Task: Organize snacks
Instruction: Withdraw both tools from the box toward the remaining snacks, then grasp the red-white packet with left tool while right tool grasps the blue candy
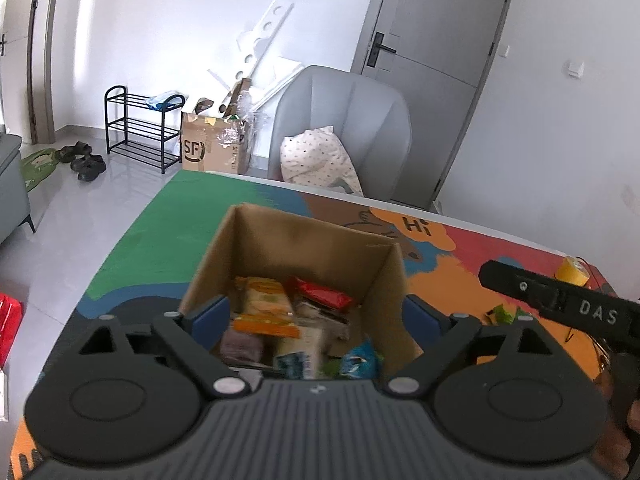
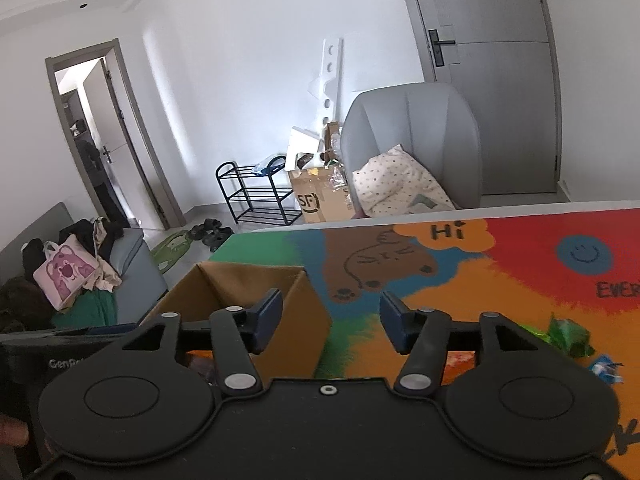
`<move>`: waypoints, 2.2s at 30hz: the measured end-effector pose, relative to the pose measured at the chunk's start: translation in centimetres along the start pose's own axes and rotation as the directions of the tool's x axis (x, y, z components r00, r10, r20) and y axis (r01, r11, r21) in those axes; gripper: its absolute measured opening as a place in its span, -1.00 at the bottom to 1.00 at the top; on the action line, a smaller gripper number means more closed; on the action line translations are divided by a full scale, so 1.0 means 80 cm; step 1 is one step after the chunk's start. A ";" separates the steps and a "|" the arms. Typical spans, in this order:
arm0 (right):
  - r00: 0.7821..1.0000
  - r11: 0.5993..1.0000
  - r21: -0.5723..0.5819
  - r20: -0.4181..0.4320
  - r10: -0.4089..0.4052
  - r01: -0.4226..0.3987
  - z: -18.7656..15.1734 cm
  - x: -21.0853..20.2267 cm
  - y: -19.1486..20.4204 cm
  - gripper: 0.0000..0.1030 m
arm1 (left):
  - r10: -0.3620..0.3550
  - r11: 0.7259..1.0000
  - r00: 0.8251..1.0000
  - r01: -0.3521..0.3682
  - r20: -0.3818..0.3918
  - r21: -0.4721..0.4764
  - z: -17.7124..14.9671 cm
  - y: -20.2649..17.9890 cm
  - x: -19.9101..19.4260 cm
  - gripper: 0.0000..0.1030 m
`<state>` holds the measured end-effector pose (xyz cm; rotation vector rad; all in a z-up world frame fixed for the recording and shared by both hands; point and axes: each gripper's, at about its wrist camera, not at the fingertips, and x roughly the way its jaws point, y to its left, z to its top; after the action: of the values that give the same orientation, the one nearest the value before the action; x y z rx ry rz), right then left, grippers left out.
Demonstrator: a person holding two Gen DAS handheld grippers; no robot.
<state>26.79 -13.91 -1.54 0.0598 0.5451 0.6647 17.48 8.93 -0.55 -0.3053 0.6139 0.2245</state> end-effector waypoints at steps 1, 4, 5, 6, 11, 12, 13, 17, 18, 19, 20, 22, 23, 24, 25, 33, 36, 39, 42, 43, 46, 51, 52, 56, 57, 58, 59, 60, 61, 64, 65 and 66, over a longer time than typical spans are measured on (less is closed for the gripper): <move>1.000 1.000 0.001 0.000 0.000 0.000 -0.001 -0.004 -0.003 0.19 | 0.001 1.000 1.000 -0.001 -0.004 0.002 0.000 -0.004 0.001 0.80; 1.000 1.000 0.004 0.005 -0.010 0.010 -0.004 -0.013 -0.014 0.34 | -0.003 1.000 1.000 0.003 -0.018 0.005 0.000 -0.016 0.003 0.80; 1.000 1.000 0.009 0.007 -0.013 0.013 -0.006 -0.017 -0.019 0.36 | -0.004 1.000 1.000 0.004 -0.019 0.006 0.000 -0.021 0.004 0.81; 1.000 1.000 0.015 0.007 -0.015 0.015 -0.007 -0.019 -0.023 0.40 | -0.002 1.000 1.000 0.003 -0.019 0.009 0.000 -0.025 0.004 0.81; 0.999 0.998 0.044 0.011 -0.040 0.039 -0.014 -0.035 -0.048 0.56 | 0.002 0.999 1.000 -0.001 -0.025 0.032 -0.005 -0.049 0.007 0.81; 0.999 0.998 0.052 0.013 -0.048 0.048 -0.015 -0.040 -0.054 0.58 | -0.001 0.999 1.000 0.002 -0.027 0.036 -0.006 -0.053 0.007 0.81; 0.998 0.997 0.057 0.014 -0.056 0.055 -0.017 -0.043 -0.058 0.63 | -0.006 0.999 1.000 0.007 -0.028 0.041 -0.007 -0.058 0.008 0.83; 0.997 0.995 0.069 0.011 -0.073 0.072 -0.023 -0.054 -0.076 0.79 | -0.022 0.998 1.000 0.023 -0.023 0.061 -0.012 -0.078 0.010 0.94; 0.997 0.995 0.071 0.010 -0.076 0.075 -0.024 -0.057 -0.081 0.81 | -0.026 0.998 0.999 0.028 -0.024 0.064 -0.013 -0.083 0.011 0.96; 0.996 0.994 0.073 0.011 -0.083 0.082 -0.025 -0.061 -0.086 0.84 | -0.033 0.997 0.999 0.034 -0.024 0.069 -0.014 -0.088 0.012 1.00; 0.996 0.993 0.076 0.013 -0.091 0.090 -0.027 -0.064 -0.090 0.87 | -0.036 0.997 0.999 0.038 -0.024 0.073 -0.014 -0.092 0.013 1.00; 0.994 0.991 0.084 0.016 -0.105 0.103 -0.029 -0.070 -0.100 0.88 | -0.043 0.996 0.999 0.045 -0.029 0.082 -0.015 -0.103 0.017 1.00; 0.994 0.990 0.087 0.018 -0.110 0.108 -0.031 -0.073 -0.105 0.88 | -0.049 0.995 0.998 0.051 -0.030 0.083 -0.015 -0.107 0.018 1.00; 0.993 0.989 0.091 0.019 -0.115 0.113 -0.032 -0.076 -0.111 0.89 | -0.052 0.995 0.998 0.055 -0.033 0.085 -0.015 -0.110 0.020 1.00; 0.992 0.988 0.093 0.020 -0.123 0.121 -0.034 -0.079 -0.116 0.89 | -0.056 0.994 0.998 0.059 -0.036 0.090 -0.016 -0.115 0.022 1.00; 0.983 0.976 0.124 0.020 -0.182 0.179 -0.047 -0.095 -0.161 0.94 | -0.086 0.987 0.994 0.093 -0.060 0.130 -0.023 -0.151 0.036 1.00; 0.980 0.970 0.142 0.007 -0.198 0.195 -0.053 -0.097 -0.177 0.94 | -0.094 0.984 0.993 0.104 -0.076 0.147 -0.026 -0.164 0.045 1.00; 0.978 0.965 0.164 -0.003 -0.209 0.207 -0.058 -0.097 -0.191 0.94 | -0.096 0.978 0.991 0.111 -0.091 0.178 -0.030 -0.176 0.053 1.00; 0.978 0.961 0.185 -0.014 -0.208 0.207 -0.062 -0.097 -0.205 0.94 | -0.092 0.972 0.990 0.111 -0.102 0.205 -0.033 -0.189 0.063 1.00; 0.978 0.959 0.192 -0.019 -0.207 0.206 -0.062 -0.096 -0.208 0.94 | -0.089 0.970 0.990 0.111 -0.108 0.216 -0.035 -0.193 0.067 1.00; 0.978 0.958 0.198 -0.030 -0.206 0.207 -0.064 -0.092 -0.217 0.94 | -0.105 0.965 0.986 0.133 -0.132 0.224 -0.037 -0.202 0.078 1.00; 0.979 0.957 0.204 -0.051 -0.199 0.206 -0.067 -0.079 -0.231 0.94 | -0.119 0.955 0.981 0.155 -0.152 0.252 -0.042 -0.216 0.098 1.00; 0.978 0.957 0.203 -0.057 -0.200 0.208 -0.068 -0.075 -0.233 0.94 | -0.125 0.953 0.980 0.163 -0.158 0.255 -0.043 -0.218 0.104 1.00; 0.977 0.955 0.210 -0.083 -0.195 0.209 -0.071 -0.057 -0.241 0.91 | -0.143 0.945 0.975 0.186 -0.173 0.269 -0.046 -0.225 0.122 0.97; 0.977 0.955 0.211 -0.089 -0.192 0.207 -0.072 -0.051 -0.243 0.91 | -0.145 0.944 0.973 0.190 -0.177 0.271 -0.047 -0.226 0.127 0.95; 0.977 0.955 0.212 -0.096 -0.190 0.207 -0.073 -0.046 -0.245 0.89 | -0.144 0.943 0.972 0.191 -0.183 0.272 -0.048 -0.227 0.133 0.95; 0.976 0.955 0.211 -0.104 -0.190 0.208 -0.074 -0.040 -0.246 0.85 | -0.142 0.944 0.972 0.189 -0.185 0.270 -0.048 -0.227 0.138 0.94; 0.975 0.955 0.211 -0.112 -0.190 0.210 -0.075 -0.035 -0.248 0.84 | -0.139 0.945 0.973 0.186 -0.185 0.267 -0.048 -0.227 0.143 0.92; 0.975 0.954 0.211 -0.119 -0.189 0.211 -0.076 -0.029 -0.249 0.81 | -0.139 0.946 0.972 0.187 -0.187 0.266 -0.049 -0.226 0.148 0.86; 0.976 0.956 0.216 -0.129 -0.174 0.199 -0.077 -0.016 -0.253 0.80 | -0.141 0.946 0.969 0.192 -0.202 0.262 -0.051 -0.227 0.165 0.74; 0.978 0.957 0.220 -0.129 -0.165 0.191 -0.078 -0.011 -0.255 0.78 | -0.137 0.946 0.969 0.189 -0.206 0.263 -0.052 -0.229 0.171 0.70; 0.978 0.956 0.226 -0.136 -0.160 0.188 -0.079 -0.006 -0.257 0.76 | -0.134 0.946 0.969 0.187 -0.207 0.264 -0.053 -0.230 0.176 0.67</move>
<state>35.04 -31.18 -11.37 0.1973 0.7327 0.4296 31.83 -8.02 -8.31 -0.1000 0.7925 -0.0521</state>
